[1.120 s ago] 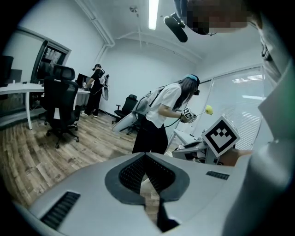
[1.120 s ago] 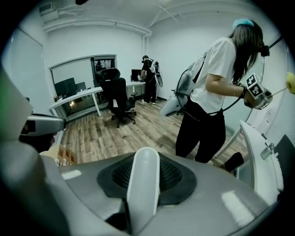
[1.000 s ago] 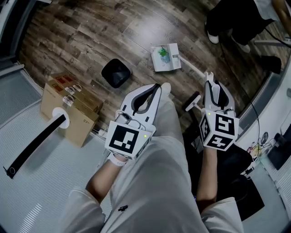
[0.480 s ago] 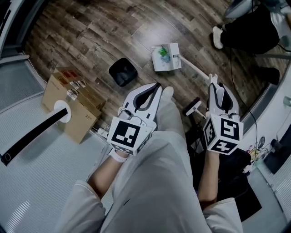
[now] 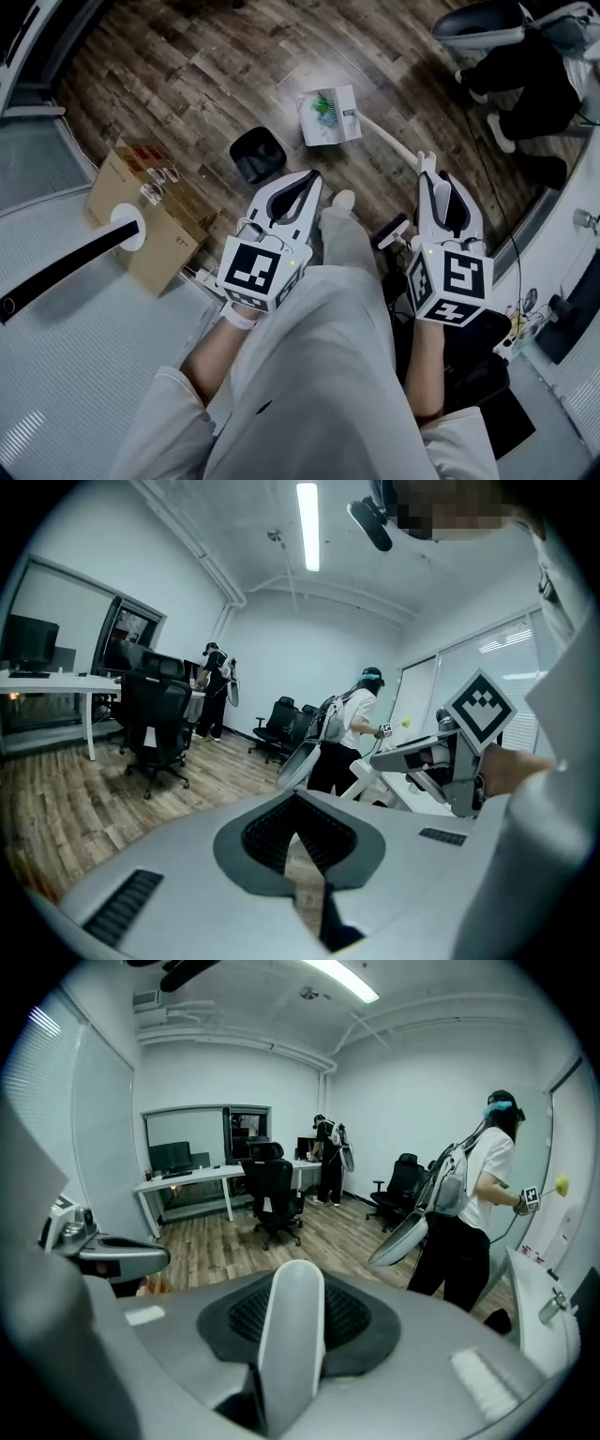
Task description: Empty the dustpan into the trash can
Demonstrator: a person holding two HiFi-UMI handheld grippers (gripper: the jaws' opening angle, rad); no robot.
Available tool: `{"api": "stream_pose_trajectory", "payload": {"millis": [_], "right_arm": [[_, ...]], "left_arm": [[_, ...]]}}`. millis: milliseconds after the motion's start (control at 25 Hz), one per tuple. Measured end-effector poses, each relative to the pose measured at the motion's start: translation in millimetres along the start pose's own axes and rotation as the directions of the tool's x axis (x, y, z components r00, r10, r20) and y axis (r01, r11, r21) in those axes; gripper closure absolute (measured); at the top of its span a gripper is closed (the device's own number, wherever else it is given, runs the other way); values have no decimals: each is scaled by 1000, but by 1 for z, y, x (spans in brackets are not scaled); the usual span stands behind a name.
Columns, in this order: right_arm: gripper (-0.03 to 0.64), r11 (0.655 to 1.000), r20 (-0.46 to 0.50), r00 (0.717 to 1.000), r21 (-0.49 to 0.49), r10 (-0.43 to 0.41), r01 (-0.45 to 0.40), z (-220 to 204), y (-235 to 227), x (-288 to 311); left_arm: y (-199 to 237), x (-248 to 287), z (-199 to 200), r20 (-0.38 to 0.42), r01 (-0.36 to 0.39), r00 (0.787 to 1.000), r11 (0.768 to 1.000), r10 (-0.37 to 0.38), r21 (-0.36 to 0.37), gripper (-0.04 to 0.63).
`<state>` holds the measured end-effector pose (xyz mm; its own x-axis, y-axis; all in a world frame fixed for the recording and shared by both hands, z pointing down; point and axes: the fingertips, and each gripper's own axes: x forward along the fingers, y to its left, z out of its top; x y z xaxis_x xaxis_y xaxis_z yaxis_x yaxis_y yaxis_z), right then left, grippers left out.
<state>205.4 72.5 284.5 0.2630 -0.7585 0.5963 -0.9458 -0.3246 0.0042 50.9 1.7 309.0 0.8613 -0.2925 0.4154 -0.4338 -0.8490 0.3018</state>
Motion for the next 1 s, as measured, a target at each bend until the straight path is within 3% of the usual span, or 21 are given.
{"api": "stream_pose_trajectory", "payload": {"millis": [480,1000], "right_arm": [[497,994,68,992,-44,106,-103,29,58,-9],[497,956,92,964,-181,250,-231,38,133,-8]], "left_arm": [[36,-52,-5,22,-109,994,994,109,-25,589],[84,-113,-15,51,-235,970,968,240,-88,589]]}}
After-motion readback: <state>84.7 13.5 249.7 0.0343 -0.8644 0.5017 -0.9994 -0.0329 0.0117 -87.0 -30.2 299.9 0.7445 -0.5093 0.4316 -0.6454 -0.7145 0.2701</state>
